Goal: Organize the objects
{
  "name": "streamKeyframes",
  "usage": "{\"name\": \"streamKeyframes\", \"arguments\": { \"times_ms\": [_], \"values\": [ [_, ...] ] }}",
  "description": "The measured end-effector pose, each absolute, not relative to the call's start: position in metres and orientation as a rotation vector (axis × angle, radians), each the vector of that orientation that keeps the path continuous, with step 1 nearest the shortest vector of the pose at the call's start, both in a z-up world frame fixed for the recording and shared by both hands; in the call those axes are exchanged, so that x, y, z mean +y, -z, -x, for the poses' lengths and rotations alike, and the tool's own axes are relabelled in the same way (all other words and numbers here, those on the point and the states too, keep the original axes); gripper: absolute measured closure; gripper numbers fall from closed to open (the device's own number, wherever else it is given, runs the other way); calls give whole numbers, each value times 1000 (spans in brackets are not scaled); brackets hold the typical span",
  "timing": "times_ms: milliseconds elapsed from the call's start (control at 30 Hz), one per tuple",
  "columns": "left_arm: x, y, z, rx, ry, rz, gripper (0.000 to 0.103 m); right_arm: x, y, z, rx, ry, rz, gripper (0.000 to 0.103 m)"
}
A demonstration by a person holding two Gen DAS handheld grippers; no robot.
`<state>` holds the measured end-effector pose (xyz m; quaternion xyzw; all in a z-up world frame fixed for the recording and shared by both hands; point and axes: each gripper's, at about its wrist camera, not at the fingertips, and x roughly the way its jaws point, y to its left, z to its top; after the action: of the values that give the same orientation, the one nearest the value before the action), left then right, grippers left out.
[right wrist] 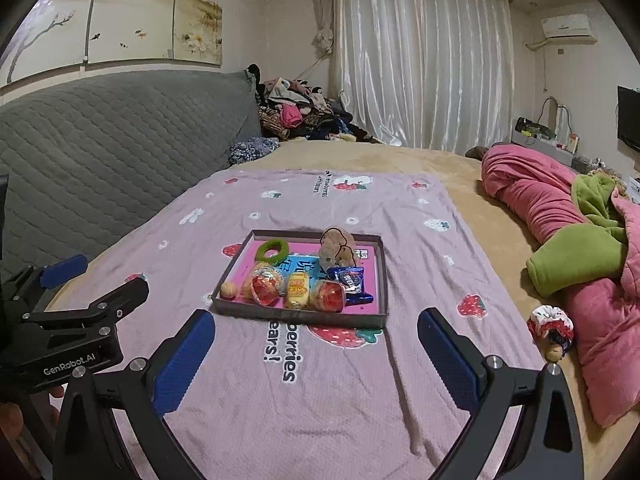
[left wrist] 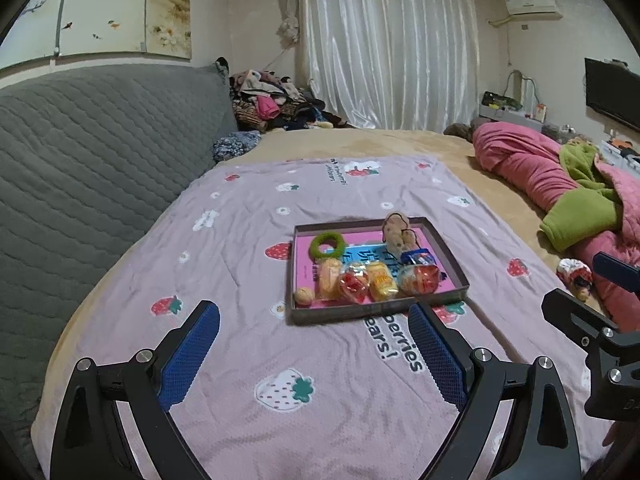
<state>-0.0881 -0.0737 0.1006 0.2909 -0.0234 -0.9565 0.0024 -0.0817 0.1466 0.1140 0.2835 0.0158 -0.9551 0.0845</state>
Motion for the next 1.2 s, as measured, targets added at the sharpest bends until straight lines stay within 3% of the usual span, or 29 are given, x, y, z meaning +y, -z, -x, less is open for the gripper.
{"name": "streamKeyframes", "arguments": {
  "times_ms": [1200],
  "values": [
    [-75, 1, 75, -43, 2955, -1035, 7, 175, -1, 64, 48, 2875, -989, 1]
  ]
}}
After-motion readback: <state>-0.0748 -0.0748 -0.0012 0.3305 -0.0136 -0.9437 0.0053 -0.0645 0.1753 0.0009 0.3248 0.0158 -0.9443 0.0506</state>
